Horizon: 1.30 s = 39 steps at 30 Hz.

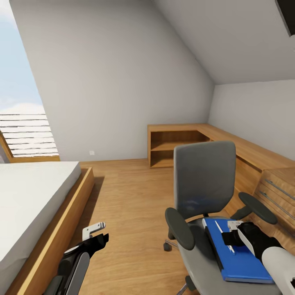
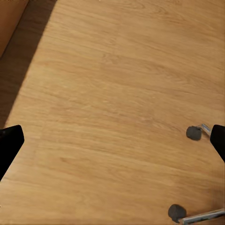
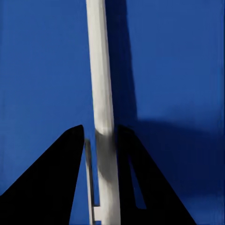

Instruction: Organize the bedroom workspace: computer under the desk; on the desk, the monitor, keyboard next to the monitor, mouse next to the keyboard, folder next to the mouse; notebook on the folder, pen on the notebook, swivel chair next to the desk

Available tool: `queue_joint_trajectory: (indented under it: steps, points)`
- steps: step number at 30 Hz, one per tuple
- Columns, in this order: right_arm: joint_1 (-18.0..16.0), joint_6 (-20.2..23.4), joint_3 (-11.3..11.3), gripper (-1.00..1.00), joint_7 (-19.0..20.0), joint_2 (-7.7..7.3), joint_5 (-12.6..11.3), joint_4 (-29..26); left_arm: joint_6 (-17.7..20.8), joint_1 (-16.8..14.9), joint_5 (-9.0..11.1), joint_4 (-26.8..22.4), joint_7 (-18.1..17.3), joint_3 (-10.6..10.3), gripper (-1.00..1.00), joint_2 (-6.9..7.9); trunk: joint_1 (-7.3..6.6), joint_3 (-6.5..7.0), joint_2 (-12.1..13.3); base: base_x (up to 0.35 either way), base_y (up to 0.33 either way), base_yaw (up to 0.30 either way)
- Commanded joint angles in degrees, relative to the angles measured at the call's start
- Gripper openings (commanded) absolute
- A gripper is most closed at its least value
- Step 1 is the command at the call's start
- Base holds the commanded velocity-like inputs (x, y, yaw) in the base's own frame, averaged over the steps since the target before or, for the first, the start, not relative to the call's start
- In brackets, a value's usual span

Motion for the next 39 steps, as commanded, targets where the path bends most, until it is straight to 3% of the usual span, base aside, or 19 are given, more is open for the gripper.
queue_joint_trajectory:
  steps: [1,12,27,29,30,32,36,37,38,39]
  points:
    - [0.0,0.2,0.4,-1.00,0.1,-0.10,-0.3,-0.7,0.2,0.0,0.6,0.1,0.4,0.1,1.00,-0.06,-0.23,0.12,0.4,0.000,0.000,0.000]
    - [0.0,0.7,0.0,-1.00,0.4,-1.63,-0.8,-4.6,0.1,0.0,0.6,0.7,0.4,0.1,1.00,-0.03,-2.65,2.10,4.8,-0.114,0.000,0.000]
    - [0.0,2.1,-2.5,-1.00,0.4,-1.85,-1.0,-7.6,0.0,0.0,0.6,2.2,0.4,0.0,1.00,-0.07,-5.94,4.79,10.8,-0.262,0.000,0.000]
    - [0.0,4.3,-3.1,-1.00,0.4,-1.82,-1.0,-9.3,0.0,0.0,0.6,2.3,0.4,0.0,1.00,-0.09,-6.38,5.15,11.6,-0.037,0.000,0.000]
    - [0.0,7.3,-4.7,-1.00,0.4,-1.81,-1.0,-12.6,0.0,0.0,0.5,2.4,0.4,0.0,1.00,-0.10,-6.60,5.33,12.0,-0.014,0.000,0.000]
    - [0.1,8.7,-5.9,-1.00,0.3,-1.81,-1.0,-15.1,0.0,0.0,0.5,2.7,0.4,0.0,1.00,-0.10,-7.04,5.69,12.8,-0.009,0.000,0.000]
    - [0.3,10.7,-6.9,-1.00,0.3,-1.80,-1.0,-18.9,0.0,0.0,0.6,3.1,0.4,0.0,1.00,-0.11,-7.92,6.41,14.4,-0.003,0.000,0.000]
    - [0.3,12.7,-7.1,-1.00,0.3,-1.80,-1.0,-20.5,-0.1,0.0,0.5,3.2,0.5,-0.1,1.00,-0.09,-8.14,6.58,14.8,0.000,0.000,0.000]
    - [0.3,16.6,-7.3,-1.00,0.3,-1.80,-1.0,-24.5,-0.1,0.0,0.4,6.5,0.7,-0.2,1.00,-0.02,-8.36,6.76,15.2,0.000,0.000,0.000]
    - [0.3,16.7,-7.4,-1.00,0.3,-1.80,-1.0,-24.9,-0.1,0.0,0.4,6.7,0.7,-0.3,1.00,-0.02,-8.58,6.94,15.6,0.000,0.000,0.000]
